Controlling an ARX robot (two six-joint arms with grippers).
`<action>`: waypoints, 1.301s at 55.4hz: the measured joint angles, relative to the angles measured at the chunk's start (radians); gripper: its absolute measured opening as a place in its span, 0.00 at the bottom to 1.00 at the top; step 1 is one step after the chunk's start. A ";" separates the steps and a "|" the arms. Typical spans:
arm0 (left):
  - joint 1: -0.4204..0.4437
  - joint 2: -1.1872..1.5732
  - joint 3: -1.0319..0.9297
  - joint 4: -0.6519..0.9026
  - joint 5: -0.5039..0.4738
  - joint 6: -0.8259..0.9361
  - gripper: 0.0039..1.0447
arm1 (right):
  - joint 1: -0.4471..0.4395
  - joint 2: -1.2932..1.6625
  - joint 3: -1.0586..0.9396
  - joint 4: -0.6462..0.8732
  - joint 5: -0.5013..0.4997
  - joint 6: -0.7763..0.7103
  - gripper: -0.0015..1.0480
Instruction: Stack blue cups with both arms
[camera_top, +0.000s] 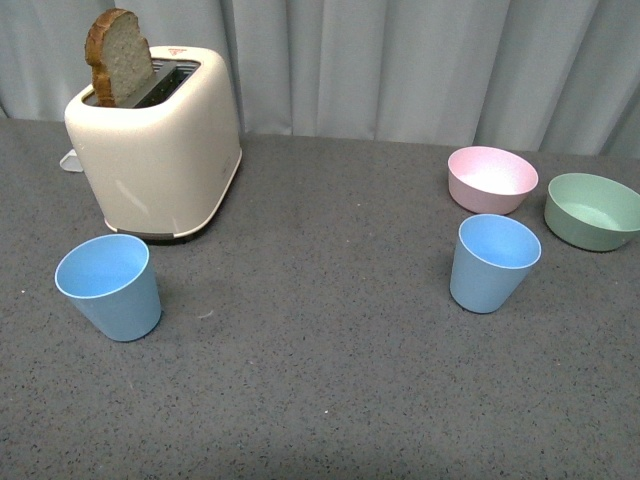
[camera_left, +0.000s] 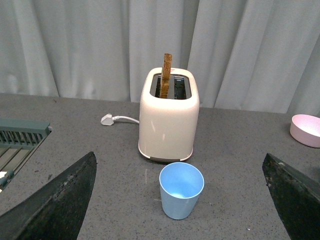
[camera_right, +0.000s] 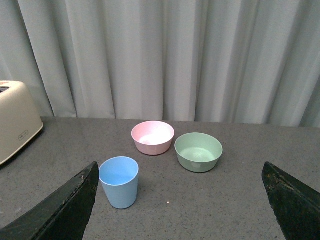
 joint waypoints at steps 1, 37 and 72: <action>0.000 0.000 0.000 0.000 0.000 0.000 0.94 | 0.000 0.000 0.000 0.000 0.000 0.000 0.91; 0.000 0.000 0.000 0.000 0.000 0.000 0.94 | 0.000 0.000 0.000 0.000 0.000 0.000 0.91; 0.006 0.786 0.228 0.069 -0.124 -0.182 0.94 | 0.000 0.000 0.000 0.000 0.000 0.000 0.91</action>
